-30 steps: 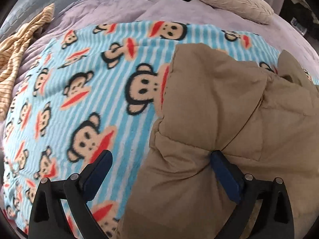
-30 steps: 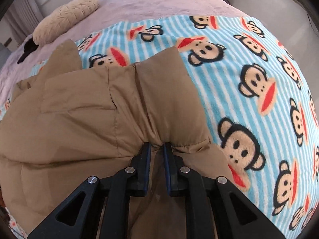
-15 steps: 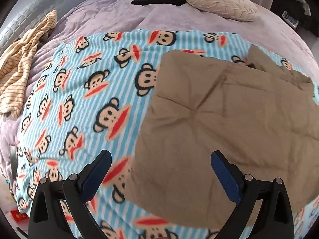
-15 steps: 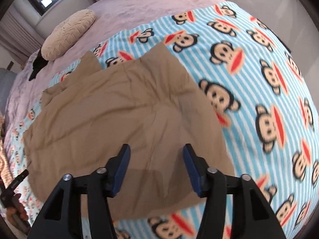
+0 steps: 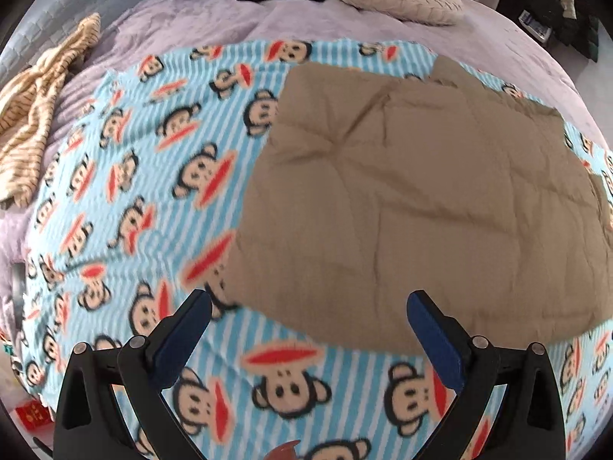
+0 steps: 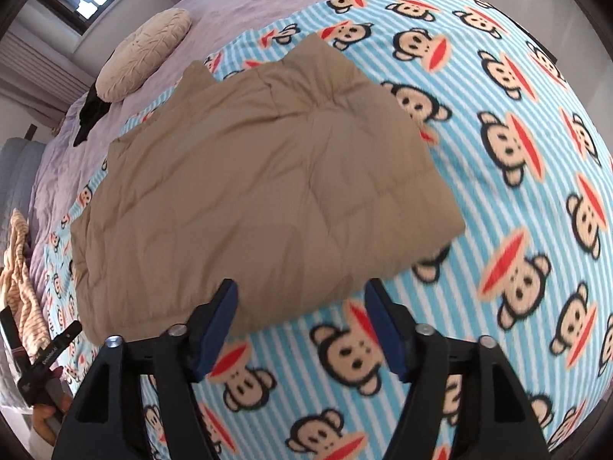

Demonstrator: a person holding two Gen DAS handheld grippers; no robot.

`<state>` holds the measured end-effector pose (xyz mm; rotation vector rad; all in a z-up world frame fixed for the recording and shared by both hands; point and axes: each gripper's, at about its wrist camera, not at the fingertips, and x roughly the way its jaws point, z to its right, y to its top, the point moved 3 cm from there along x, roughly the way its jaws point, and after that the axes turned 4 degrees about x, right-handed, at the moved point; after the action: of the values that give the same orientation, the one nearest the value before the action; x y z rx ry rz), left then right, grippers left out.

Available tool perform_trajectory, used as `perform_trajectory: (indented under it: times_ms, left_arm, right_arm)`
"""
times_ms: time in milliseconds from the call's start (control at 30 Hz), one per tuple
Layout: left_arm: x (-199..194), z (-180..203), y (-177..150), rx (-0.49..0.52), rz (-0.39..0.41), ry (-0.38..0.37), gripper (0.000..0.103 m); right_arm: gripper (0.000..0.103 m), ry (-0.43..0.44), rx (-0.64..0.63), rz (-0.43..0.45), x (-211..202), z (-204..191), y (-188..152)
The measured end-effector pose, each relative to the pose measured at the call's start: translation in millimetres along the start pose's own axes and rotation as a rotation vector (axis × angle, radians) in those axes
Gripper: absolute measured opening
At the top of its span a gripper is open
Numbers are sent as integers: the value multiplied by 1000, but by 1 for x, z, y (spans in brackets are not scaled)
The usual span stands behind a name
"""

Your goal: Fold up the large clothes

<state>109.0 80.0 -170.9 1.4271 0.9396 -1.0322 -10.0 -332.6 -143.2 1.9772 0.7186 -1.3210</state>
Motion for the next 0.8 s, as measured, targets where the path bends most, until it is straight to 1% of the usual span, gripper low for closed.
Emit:
perform_trajectory:
  times_ms: [200, 233, 300, 367, 467, 533, 600, 700, 800]
  left_arm:
    - [0, 2, -33, 29, -36, -63, 102]
    - [1, 2, -38, 29, -43, -74, 102]
    - [5, 2, -46, 26, -61, -105, 102]
    - [9, 4, -53, 28, -70, -114, 102]
    - [14, 6, -59, 33, -77, -128, 102]
    - [16, 8, -61, 37, -67, -134, 102]
    - [18, 8, -62, 33, -54, -131, 102]
    - [24, 6, -61, 17, -43, -146, 102]
    - [31, 6, -62, -10, -58, -176, 102]
  right_arm:
    - [78, 20, 39, -23, -3, 1, -40]
    - [80, 27, 51, -34, -2, 1, -46]
    - [80, 49, 76, -50, 2, 2, -55]
    - [80, 66, 91, -61, 6, 3, -63]
    - [83, 86, 105, -70, 14, 5, -69]
    - [85, 106, 121, -73, 20, 5, -69]
    - [91, 131, 132, -73, 26, 6, -70]
    - [91, 169, 151, -65, 36, 6, -69]
    - [91, 198, 179, -60, 47, 7, -68]
